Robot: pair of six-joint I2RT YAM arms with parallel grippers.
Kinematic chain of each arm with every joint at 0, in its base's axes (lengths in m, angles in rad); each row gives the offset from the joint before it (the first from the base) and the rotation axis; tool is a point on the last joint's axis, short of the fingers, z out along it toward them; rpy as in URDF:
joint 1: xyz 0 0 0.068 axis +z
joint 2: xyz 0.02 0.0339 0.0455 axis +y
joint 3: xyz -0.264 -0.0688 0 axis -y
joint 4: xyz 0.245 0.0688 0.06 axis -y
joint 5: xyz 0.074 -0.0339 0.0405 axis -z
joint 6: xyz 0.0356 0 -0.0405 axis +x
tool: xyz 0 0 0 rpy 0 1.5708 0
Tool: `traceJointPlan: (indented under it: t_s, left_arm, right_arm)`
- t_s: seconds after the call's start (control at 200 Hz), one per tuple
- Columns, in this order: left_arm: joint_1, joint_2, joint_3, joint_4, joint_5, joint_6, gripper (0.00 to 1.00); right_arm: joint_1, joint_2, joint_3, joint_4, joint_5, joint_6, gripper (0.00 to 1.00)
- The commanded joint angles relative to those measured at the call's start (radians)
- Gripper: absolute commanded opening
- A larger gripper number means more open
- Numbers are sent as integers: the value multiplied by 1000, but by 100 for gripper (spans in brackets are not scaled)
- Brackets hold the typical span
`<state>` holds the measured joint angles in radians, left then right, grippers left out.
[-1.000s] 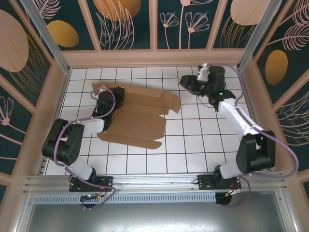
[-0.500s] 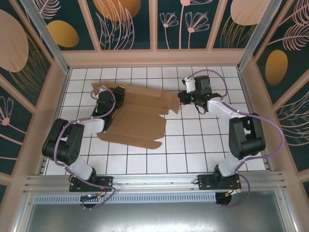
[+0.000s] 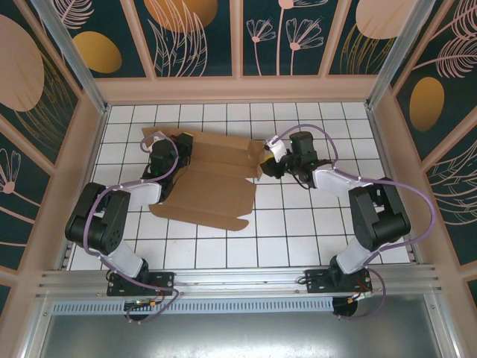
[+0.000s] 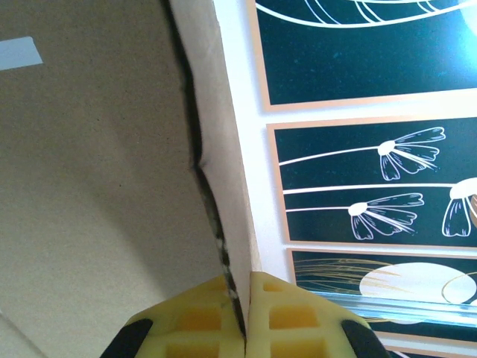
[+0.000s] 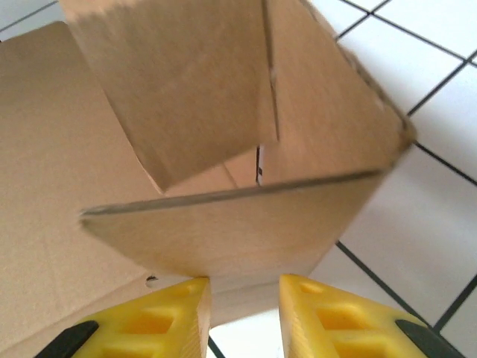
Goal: Fold the paper box
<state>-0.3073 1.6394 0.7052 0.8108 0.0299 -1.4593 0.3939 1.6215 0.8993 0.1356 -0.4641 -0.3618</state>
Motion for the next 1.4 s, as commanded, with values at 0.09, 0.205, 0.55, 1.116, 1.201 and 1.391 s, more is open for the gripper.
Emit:
traceJointPlan:
  t_s: [0.09,0.205,0.55,1.116,1.201,1.391]
  left_arm:
    - [0,41,-23,-129,31,16,0]
    - [0,40,-19,-131,32,17,0]
    - [1,37,-25,-139,33,27,0]
    - [5,25,-12,-157,39,48,0]
    - [5,28,-12,-155,44,50,0]
    - [4,26,-32,-140,50,36,0]
  right_arm:
    - [38,-38,-20,150,-38,-10,32]
    - [43,-49,-40,197,-55,1,33]
    - [37,-17,-44,230,164,-135,33]
    - [102,-84,-74,183,-85,-160,27]
    - [102,-84,-80,183,-73,-161,27]
    - [110,-10,-21,237,10,-112,24]
